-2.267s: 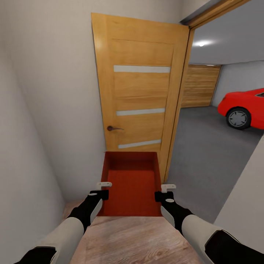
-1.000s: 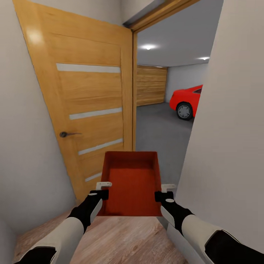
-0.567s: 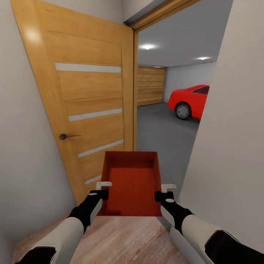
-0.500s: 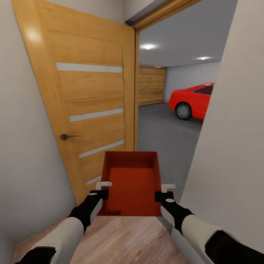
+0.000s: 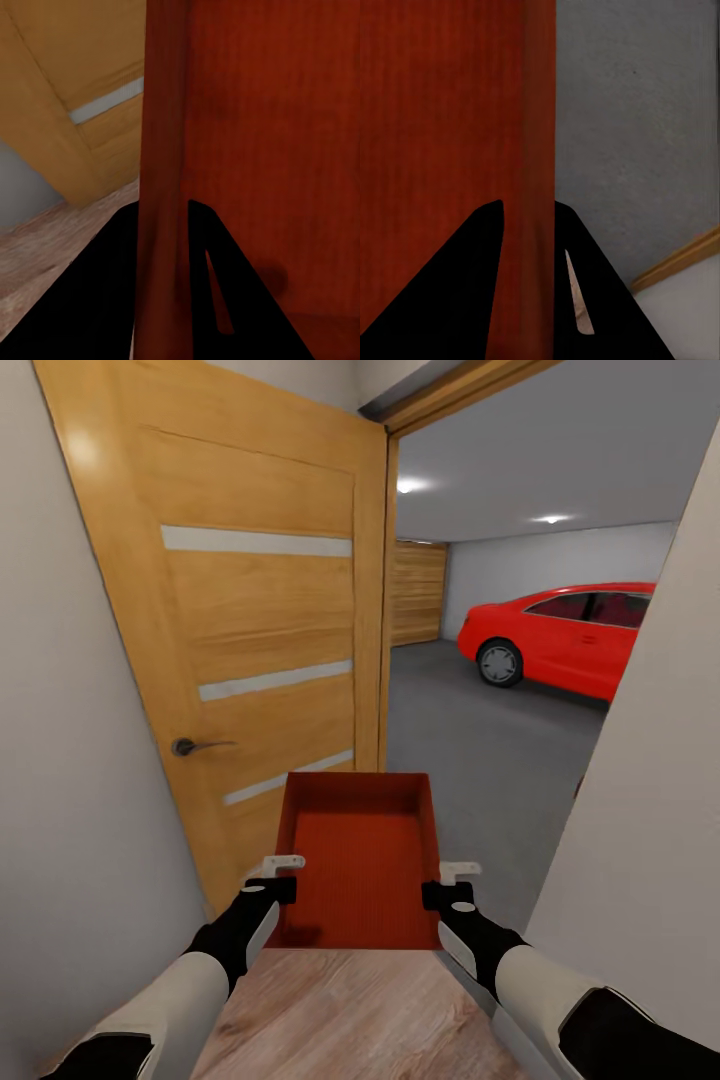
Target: Move the two storage containers from the living room to the garage. In the garage, place one container on the floor and stack the other container on top of it (either order is fine).
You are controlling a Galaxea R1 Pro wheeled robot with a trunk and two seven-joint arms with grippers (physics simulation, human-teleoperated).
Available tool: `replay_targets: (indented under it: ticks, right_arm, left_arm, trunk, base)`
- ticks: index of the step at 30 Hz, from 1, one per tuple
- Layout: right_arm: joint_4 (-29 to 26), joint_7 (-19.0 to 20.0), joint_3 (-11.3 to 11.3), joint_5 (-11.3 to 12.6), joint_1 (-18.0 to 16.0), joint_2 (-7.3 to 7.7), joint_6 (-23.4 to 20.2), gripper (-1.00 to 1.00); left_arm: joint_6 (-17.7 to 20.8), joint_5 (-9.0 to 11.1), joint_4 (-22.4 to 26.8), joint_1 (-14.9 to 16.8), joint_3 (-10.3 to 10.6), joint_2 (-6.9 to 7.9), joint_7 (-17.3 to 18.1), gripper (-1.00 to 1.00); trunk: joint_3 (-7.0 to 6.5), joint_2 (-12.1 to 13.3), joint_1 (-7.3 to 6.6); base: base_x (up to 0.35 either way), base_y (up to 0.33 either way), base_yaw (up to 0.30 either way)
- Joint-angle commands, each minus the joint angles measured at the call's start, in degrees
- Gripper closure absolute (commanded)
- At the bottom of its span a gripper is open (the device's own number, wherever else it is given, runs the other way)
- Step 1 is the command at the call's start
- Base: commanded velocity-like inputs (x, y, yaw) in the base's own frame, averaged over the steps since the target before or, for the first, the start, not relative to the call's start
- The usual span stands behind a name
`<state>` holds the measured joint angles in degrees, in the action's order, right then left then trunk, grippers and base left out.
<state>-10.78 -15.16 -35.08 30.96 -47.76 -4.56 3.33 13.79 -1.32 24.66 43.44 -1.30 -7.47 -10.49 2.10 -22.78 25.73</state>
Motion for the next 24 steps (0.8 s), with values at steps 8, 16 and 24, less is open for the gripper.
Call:
replay_targets:
  ticks: [8, 16, 24]
  right_arm:
    - [-0.15, 0.04, 0.65, -0.19, -0.14, -0.01, 2.12, 1.0]
    - [-0.18, 0.04, 0.64, -0.19, -0.14, -0.01, 2.12, 1.0]
    - [-0.16, 0.04, 0.64, -0.19, -0.14, -0.01, 2.12, 1.0]
  left_arm:
    - [0.28, -0.2, -0.61, -0.02, 0.35, 2.55, -0.4, 1.0]
    - [0.28, -0.18, -0.58, -0.02, 0.37, 2.55, -0.4, 1.0]
    - [0.28, -0.19, -0.58, -0.02, 0.4, 2.55, -0.41, 1.0]
  trunk:
    - [0.12, -0.14, 0.06]
    - [0.12, -0.14, 0.06]
    - [0.12, -0.14, 0.06]
  base:
    - [0.115, 0.09, -0.272]
    - [0.012, 0.004, -0.274]
    - [0.0, 0.0, -0.274]
